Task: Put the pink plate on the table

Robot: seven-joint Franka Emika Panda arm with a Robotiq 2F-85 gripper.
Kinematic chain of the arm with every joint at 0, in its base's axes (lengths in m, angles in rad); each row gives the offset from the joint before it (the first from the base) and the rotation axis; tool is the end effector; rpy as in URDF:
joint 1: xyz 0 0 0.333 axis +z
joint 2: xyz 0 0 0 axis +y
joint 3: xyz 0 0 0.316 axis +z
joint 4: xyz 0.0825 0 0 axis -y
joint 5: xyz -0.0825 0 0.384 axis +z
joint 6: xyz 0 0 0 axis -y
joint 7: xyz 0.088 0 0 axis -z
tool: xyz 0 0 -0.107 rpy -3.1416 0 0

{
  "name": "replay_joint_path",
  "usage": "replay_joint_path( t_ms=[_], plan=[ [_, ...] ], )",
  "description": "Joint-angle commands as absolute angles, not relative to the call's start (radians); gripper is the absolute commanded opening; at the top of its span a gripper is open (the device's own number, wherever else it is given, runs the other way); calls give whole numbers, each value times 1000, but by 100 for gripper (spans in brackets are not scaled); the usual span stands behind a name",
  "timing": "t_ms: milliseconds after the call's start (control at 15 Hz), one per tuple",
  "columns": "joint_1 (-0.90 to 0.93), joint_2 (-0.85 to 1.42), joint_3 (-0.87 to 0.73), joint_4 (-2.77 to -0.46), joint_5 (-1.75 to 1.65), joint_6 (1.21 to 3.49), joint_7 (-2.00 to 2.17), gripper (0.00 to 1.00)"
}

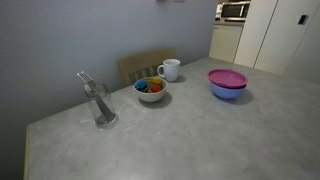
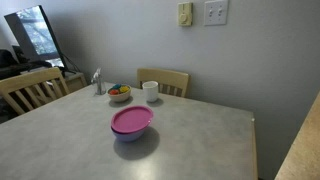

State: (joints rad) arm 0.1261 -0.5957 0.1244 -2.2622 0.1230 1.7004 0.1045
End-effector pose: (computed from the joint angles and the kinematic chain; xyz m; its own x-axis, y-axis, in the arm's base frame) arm 0.3573 0.1131 0.5803 0.9935 0.1108 0.0247 0.1120 -0.9921 -0.0556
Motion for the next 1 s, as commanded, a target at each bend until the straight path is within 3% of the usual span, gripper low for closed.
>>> replay_joint_path(
  t_ms=[0, 533, 933],
  plan=[
    [120, -595, 129, -2260, 126, 1698, 102, 100],
    [117, -594, 130, -2262, 126, 1702, 110, 100],
    [78, -595, 43, -2281, 169, 1807, 94, 100]
  ],
)
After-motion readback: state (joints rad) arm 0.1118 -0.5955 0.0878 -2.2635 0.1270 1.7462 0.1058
